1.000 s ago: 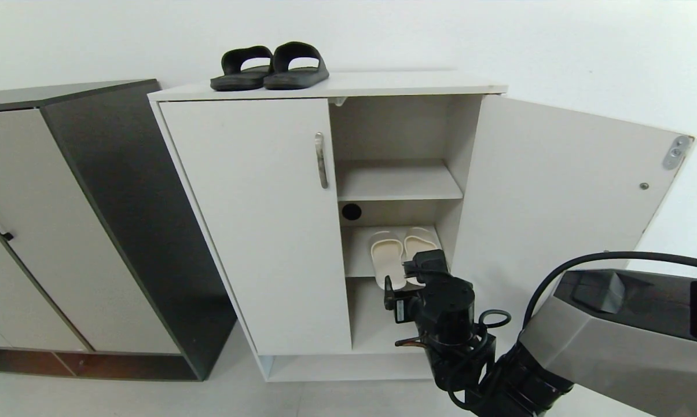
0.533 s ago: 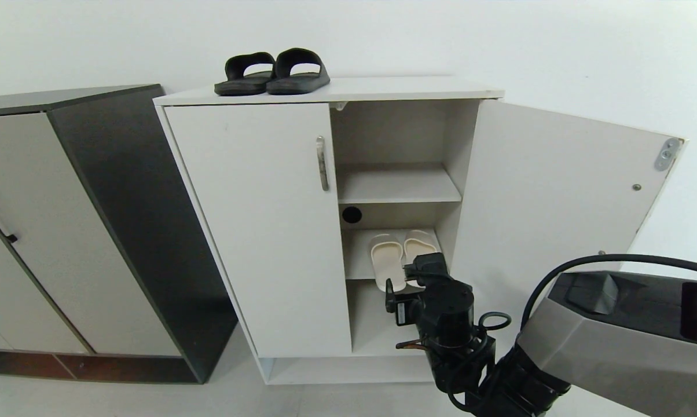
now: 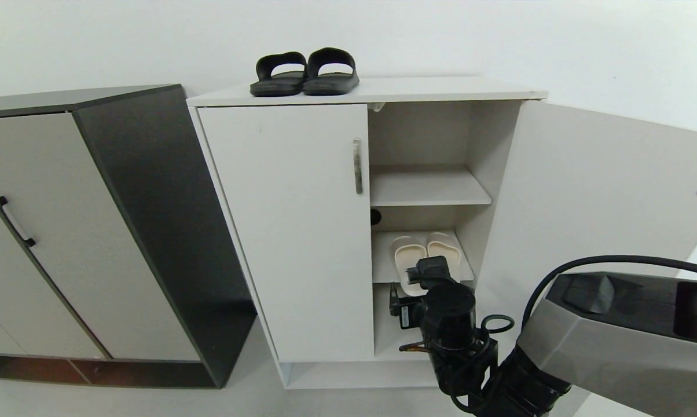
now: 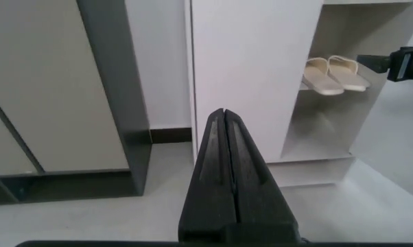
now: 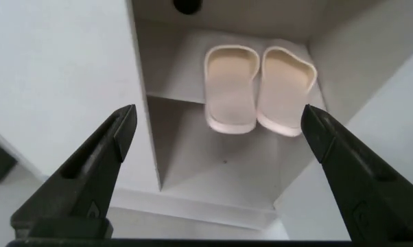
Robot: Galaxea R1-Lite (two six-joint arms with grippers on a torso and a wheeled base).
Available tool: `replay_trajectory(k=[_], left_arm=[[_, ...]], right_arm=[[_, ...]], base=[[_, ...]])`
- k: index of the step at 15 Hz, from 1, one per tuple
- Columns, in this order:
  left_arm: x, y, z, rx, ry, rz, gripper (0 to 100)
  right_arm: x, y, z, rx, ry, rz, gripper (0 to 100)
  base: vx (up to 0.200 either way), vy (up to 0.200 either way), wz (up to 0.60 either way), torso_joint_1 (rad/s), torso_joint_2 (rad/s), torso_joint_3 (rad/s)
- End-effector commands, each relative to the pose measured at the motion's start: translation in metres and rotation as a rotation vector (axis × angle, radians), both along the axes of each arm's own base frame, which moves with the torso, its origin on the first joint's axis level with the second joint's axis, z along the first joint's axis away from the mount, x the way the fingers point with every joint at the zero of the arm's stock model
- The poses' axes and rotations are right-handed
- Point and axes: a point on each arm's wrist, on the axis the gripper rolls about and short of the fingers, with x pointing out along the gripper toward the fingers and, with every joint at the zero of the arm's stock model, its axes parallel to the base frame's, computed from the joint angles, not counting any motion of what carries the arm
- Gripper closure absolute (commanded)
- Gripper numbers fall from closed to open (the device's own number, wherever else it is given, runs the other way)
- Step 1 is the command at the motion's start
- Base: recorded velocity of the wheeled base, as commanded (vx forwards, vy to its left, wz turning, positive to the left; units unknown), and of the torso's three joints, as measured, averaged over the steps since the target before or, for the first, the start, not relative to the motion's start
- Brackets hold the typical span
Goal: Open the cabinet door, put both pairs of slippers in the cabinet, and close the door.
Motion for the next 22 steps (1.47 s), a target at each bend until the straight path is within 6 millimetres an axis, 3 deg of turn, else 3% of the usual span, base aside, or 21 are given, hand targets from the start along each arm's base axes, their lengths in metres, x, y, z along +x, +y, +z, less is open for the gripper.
replay_trajectory(k=[1, 11, 22], left_arm=[[0.000, 0.000, 0.000, 0.000, 0.001, 0.000, 100], [0.000, 0.000, 0.000, 0.000, 0.001, 0.000, 100], [0.000, 0.000, 0.000, 0.000, 0.001, 0.000, 100]], right_arm=[[-0.001, 0.000, -0.002, -0.004, 0.004, 0.003, 0], [0.009, -0.008, -0.002, 0.005, -0.016, -0.018, 0], [0.011, -0.008, -0.006, -0.004, -0.029, -0.006, 0]], base=[[0.000, 0.200, 0.00, 0.002, 0.00, 0.007], [0.000, 0.200, 0.00, 0.002, 0.00, 0.001], [0.000, 0.000, 0.00, 0.000, 0.00, 0.000]])
